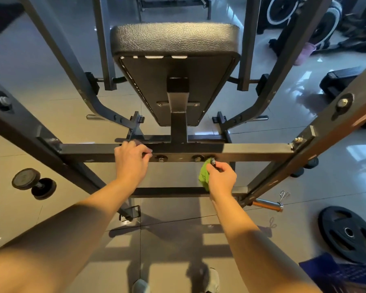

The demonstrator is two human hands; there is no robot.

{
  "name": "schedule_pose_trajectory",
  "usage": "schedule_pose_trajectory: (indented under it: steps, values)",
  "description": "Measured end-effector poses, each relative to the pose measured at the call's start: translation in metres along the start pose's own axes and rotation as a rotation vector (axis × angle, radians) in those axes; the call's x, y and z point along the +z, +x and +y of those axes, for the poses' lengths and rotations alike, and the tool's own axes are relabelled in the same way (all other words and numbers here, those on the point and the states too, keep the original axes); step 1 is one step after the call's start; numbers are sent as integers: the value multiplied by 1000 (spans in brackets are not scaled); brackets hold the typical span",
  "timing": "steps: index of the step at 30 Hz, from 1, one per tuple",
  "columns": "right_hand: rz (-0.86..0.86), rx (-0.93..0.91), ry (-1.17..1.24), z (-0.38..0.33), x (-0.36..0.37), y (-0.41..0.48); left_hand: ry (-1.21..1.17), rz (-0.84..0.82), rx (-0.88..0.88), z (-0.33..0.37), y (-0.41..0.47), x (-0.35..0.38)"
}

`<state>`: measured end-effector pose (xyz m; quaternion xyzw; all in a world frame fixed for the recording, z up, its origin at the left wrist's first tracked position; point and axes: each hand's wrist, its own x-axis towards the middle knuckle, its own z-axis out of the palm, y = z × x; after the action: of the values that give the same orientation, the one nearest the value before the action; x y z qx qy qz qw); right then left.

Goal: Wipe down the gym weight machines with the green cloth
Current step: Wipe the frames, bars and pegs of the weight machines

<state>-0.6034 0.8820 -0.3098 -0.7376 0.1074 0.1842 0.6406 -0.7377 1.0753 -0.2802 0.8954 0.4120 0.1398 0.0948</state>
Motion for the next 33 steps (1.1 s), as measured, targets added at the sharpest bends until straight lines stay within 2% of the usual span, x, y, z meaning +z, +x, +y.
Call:
schedule_pose_trajectory:
  steps: [6, 11, 15, 19, 24, 27, 33]
  values:
    - [26, -37, 117, 6, 48, -53, -17, 6, 4, -22, 8, -5]
    - [147, 59, 241, 2, 101, -54, -9, 13, 31, -44, 11, -7]
    - [187, 174, 164, 22, 112, -50, -7, -19, 62, -48, 15, -9]
    - [234, 327, 273, 16, 114, -45, -21, -42, 83, -49, 19, -10]
    - [203, 149, 202, 16, 110, -53, -34, -65, 109, -54, 22, -9]
    - [226, 114, 138, 13, 116, -52, -54, -53, 135, -56, 21, -8]
    - [278, 271, 75, 15, 107, -49, -55, -50, 146, -57, 22, -10]
